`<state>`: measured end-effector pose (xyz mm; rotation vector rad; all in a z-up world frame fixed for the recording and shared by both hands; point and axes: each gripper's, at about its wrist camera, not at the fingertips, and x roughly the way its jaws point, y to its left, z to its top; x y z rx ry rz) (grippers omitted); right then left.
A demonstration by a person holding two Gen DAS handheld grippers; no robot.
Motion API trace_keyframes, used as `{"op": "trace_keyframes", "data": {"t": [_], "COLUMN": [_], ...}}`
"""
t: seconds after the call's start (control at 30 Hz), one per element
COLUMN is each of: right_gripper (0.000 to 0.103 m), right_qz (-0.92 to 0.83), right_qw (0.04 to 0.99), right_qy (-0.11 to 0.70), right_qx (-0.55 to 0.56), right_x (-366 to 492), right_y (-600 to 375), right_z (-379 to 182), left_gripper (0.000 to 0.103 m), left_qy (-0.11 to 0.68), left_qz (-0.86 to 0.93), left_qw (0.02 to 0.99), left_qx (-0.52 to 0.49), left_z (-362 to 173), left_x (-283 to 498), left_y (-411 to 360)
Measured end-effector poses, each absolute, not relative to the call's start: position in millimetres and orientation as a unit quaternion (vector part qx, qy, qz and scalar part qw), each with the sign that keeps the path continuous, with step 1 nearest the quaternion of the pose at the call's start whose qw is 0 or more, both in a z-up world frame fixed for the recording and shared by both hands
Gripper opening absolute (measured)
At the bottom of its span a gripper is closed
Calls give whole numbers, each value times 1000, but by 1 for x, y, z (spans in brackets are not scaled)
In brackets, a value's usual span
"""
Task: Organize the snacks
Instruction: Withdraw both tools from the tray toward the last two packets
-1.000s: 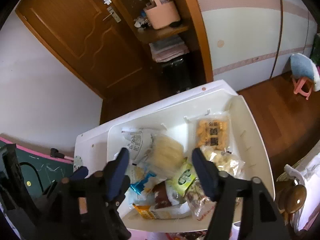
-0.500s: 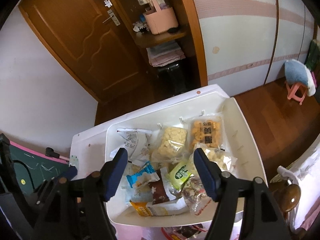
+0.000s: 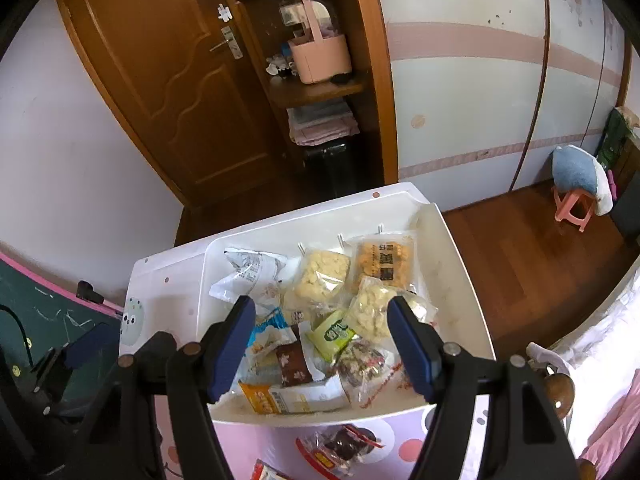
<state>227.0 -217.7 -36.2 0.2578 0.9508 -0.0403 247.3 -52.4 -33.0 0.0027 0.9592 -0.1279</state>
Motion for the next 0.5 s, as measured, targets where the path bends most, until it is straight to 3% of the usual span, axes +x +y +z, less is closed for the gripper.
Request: {"op": "trace_keyframes", "data": {"t": [0.5], "right_gripper": [69], "right_qz": [-16], "right_qw": [893], "right_qy": [441], "right_qx": [87], "right_x": [167], "right_y": [-223], "right_z": [-24], "left_gripper": [89], "left_qy": [446], "left_qz": [-44], "left_qw": [894], "left_qx": [-11], "left_z": [-23], "left_x": [196], "left_y": [-49]}}
